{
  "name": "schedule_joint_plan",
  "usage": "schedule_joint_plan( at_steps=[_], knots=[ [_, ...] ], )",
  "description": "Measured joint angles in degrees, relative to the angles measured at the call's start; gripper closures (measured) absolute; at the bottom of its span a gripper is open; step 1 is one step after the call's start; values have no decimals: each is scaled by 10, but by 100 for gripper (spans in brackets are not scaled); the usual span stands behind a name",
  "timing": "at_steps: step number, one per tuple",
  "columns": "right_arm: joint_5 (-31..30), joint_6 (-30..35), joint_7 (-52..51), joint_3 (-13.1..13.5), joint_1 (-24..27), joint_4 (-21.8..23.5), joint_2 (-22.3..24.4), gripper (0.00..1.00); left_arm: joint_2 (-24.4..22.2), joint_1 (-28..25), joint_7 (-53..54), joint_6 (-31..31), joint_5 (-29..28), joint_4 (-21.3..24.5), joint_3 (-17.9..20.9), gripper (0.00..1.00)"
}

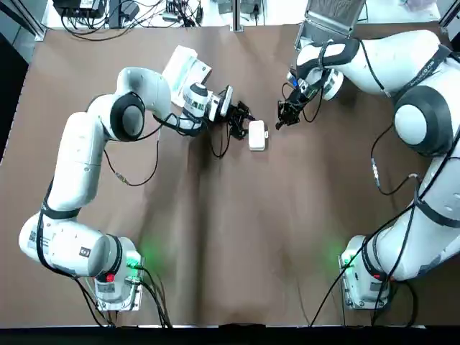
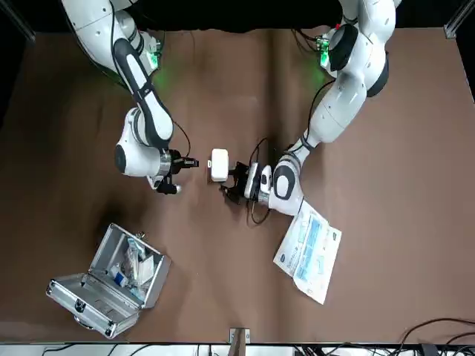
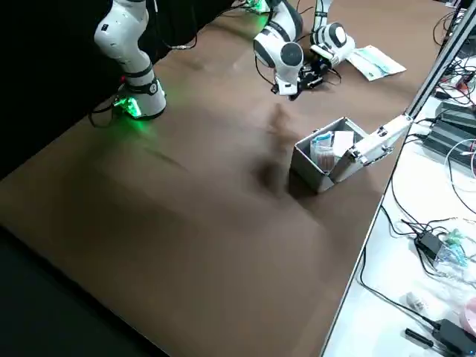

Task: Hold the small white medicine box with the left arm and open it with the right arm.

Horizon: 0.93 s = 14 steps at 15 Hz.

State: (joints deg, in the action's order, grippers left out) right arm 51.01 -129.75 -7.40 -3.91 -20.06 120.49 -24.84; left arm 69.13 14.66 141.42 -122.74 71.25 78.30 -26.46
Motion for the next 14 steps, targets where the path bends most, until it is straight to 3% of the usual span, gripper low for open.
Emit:
schedule_joint_plan(
  at_steps=[4, 7, 14],
  knots=[
    [50, -4, -51, 0, -9, 4, -25, 99, 0, 0, -4, 0, 1, 0, 0, 43],
    [52, -7, -56, 0, -10, 4, -34, 99, 0, 0, -5, 0, 2, 0, 0, 48],
    [55, -7, -59, 2, -10, 0, -36, 99, 0, 0, -7, 0, 3, 0, 0, 49]
  ],
)
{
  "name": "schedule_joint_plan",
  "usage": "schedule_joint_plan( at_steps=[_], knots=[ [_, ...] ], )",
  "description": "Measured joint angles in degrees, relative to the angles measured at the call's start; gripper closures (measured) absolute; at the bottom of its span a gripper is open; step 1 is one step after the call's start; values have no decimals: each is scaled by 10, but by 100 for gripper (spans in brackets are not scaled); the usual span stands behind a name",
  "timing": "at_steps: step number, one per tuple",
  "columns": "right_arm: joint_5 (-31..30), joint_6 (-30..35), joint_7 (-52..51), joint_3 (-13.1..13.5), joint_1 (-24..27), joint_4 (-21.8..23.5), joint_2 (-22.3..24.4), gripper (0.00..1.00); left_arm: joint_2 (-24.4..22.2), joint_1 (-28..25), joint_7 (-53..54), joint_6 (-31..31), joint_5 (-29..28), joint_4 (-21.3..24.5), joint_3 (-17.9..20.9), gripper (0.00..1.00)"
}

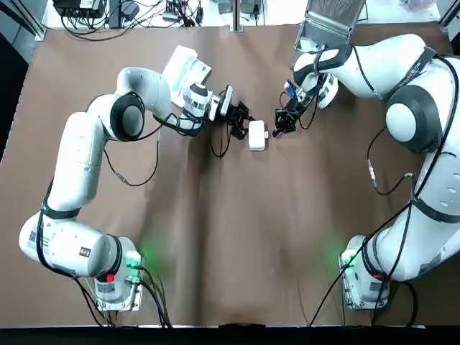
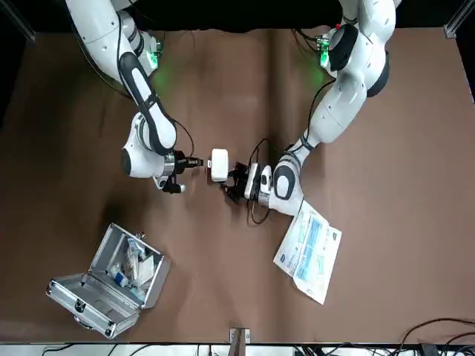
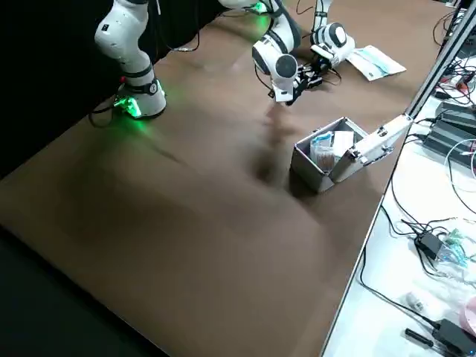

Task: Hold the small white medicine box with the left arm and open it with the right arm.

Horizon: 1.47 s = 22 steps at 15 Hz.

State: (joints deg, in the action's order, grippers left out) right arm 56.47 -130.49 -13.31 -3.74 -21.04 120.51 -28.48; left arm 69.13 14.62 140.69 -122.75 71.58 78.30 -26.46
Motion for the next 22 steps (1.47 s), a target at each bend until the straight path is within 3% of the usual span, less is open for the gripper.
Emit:
schedule_joint_plan(
  at_steps=[5, 22],
  knots=[
    [42, 1, -42, 0, -1, 0, -6, 99, 0, 0, -1, 0, 1, 0, 0, 49],
    [74, 1, -55, -1, -15, -16, -31, 99, 0, 0, -2, 0, 2, 0, 0, 49]
  ],
)
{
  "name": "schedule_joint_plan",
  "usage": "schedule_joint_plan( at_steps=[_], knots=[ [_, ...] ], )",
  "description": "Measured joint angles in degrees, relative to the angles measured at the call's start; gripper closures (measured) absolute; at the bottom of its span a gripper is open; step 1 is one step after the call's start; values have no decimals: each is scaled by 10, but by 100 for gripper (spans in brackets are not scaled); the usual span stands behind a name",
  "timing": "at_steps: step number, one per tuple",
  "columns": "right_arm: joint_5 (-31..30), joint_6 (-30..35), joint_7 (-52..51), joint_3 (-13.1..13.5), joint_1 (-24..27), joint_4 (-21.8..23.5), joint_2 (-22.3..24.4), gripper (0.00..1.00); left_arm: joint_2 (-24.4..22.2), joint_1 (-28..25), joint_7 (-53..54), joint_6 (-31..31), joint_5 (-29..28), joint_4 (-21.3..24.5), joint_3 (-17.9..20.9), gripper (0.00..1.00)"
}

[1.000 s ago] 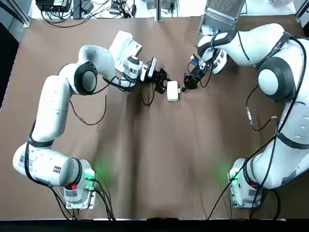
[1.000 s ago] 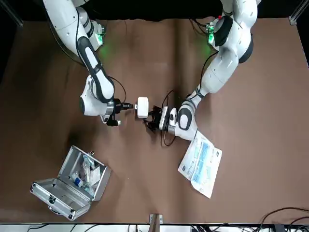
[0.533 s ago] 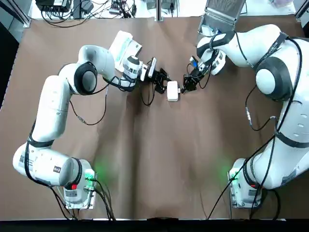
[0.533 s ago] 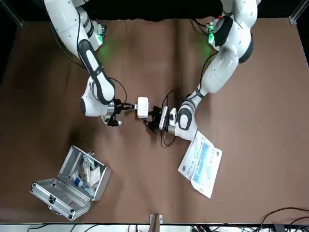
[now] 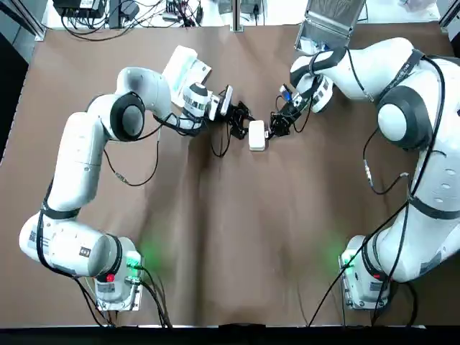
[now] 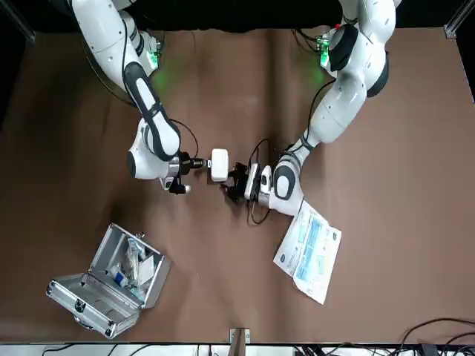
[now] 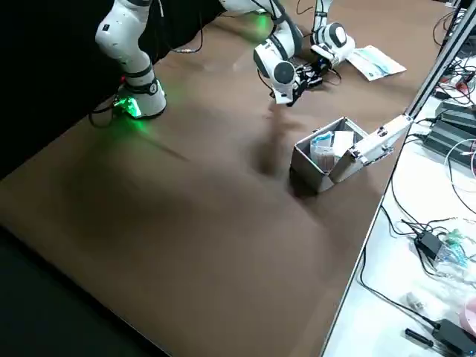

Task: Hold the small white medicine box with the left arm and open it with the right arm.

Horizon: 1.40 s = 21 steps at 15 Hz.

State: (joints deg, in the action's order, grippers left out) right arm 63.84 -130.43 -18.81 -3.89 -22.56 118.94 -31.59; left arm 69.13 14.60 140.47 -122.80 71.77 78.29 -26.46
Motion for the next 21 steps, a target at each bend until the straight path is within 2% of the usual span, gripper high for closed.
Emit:
schedule_joint_plan(
  at_steps=[11, 21],
  knots=[
    [10, 2, 0, 0, -7, -1, 0, 99, 0, 0, -3, 0, 0, 0, 0, 49],
    [13, 30, 13, 1, -8, -16, 0, 99, 0, 0, -9, 0, 0, 0, 0, 49]
  ],
)
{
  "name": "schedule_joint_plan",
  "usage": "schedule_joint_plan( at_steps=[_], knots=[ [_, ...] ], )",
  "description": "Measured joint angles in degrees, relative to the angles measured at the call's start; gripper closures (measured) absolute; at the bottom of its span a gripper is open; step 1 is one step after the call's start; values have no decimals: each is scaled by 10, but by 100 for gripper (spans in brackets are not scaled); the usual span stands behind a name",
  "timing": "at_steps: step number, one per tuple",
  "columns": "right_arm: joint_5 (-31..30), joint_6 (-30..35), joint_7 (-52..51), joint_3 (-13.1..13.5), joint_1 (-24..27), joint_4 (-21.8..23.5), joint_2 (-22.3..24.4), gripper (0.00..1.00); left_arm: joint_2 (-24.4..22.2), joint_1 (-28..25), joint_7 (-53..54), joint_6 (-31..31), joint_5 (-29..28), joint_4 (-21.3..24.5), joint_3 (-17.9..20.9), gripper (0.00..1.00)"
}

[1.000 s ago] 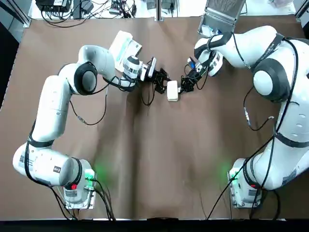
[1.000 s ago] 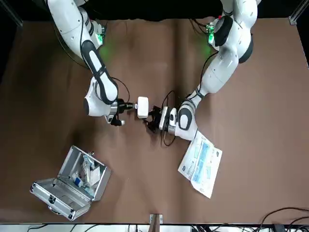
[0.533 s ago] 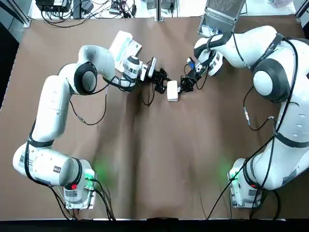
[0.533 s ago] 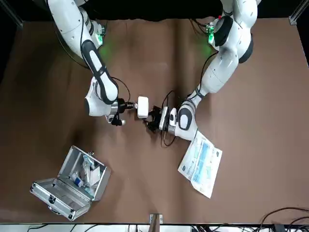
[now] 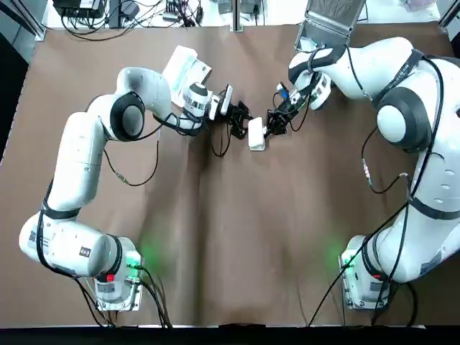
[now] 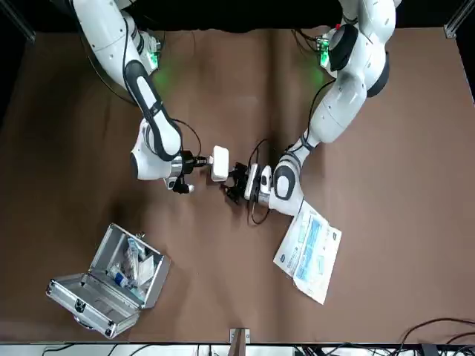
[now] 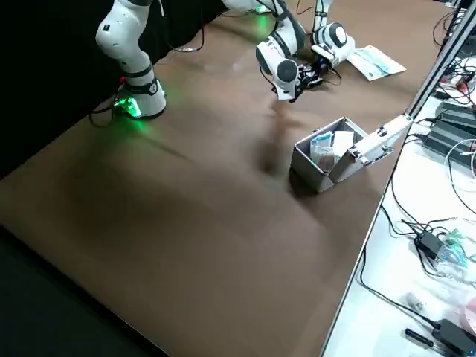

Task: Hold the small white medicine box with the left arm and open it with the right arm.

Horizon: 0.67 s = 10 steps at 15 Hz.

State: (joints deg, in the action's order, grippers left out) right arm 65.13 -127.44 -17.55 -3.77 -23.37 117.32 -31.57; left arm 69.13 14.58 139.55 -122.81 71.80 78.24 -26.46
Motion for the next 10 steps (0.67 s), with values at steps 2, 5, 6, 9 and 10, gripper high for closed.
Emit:
schedule_joint_plan(
  at_steps=[2, 5, 6, 9, 10],
  knots=[
    [0, 9, 7, 0, 0, -3, 2, 99, 0, 0, 0, 0, 0, 0, 0, 49],
    [0, 15, 14, -1, 0, -8, 4, 99, 0, 0, -1, 0, 0, 0, 0, 48],
    [0, 17, 17, -1, 0, -8, 4, 99, 0, 0, -1, 0, 0, 0, 0, 48],
    [2, 18, 20, -4, -1, -9, 4, 99, 0, 0, -2, -1, 0, -1, 0, 48],
    [3, 18, 24, -5, -1, -10, 5, 99, 0, 0, -2, -1, 0, -1, 0, 48]
  ],
)
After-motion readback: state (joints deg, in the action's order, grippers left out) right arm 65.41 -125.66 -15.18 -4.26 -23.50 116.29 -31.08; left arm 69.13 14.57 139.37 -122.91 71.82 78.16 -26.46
